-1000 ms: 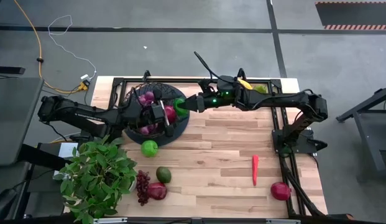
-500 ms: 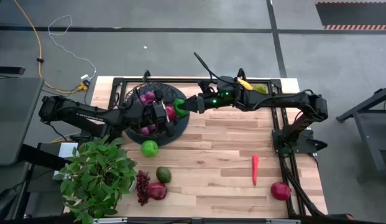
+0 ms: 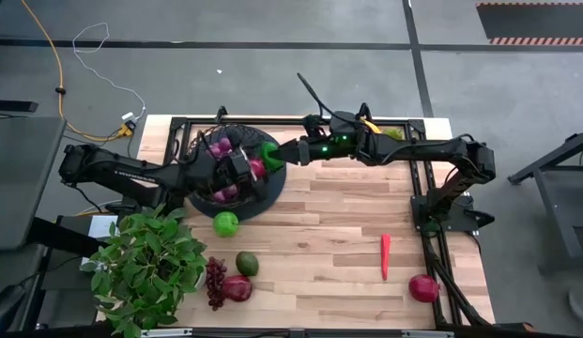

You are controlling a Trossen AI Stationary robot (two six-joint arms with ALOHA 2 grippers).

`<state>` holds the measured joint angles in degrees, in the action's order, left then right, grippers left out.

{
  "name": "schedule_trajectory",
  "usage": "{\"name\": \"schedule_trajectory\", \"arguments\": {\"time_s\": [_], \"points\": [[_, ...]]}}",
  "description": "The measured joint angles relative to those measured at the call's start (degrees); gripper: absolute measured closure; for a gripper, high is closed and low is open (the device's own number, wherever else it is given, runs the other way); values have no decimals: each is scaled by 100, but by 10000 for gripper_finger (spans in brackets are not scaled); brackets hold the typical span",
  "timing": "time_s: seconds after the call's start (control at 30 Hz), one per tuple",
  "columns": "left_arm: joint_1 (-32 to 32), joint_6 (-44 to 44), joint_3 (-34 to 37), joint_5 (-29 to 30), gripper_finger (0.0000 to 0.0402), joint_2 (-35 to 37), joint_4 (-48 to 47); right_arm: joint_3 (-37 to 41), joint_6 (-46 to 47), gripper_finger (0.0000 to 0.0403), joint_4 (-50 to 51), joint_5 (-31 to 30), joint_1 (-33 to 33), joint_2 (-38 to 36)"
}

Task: Build produce basket
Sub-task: Put the top lime into the wire basket, then put the carrot into the wire basket

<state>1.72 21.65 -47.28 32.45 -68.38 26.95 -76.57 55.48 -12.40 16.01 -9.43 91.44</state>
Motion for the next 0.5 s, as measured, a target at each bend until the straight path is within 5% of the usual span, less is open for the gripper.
{"name": "schedule_trajectory", "arguments": {"time_s": [0.13, 0.33, 0.5], "points": [[6, 253, -195, 399, 64, 23, -327, 19, -28, 156, 124, 52, -4, 11], [2, 82, -201, -521, 63, -4, -421, 20, -37, 151, 92, 63, -3, 13], [19, 366, -178, 313, 76, -158, -952, 20, -203, 151, 59, 64, -2, 13]]}}
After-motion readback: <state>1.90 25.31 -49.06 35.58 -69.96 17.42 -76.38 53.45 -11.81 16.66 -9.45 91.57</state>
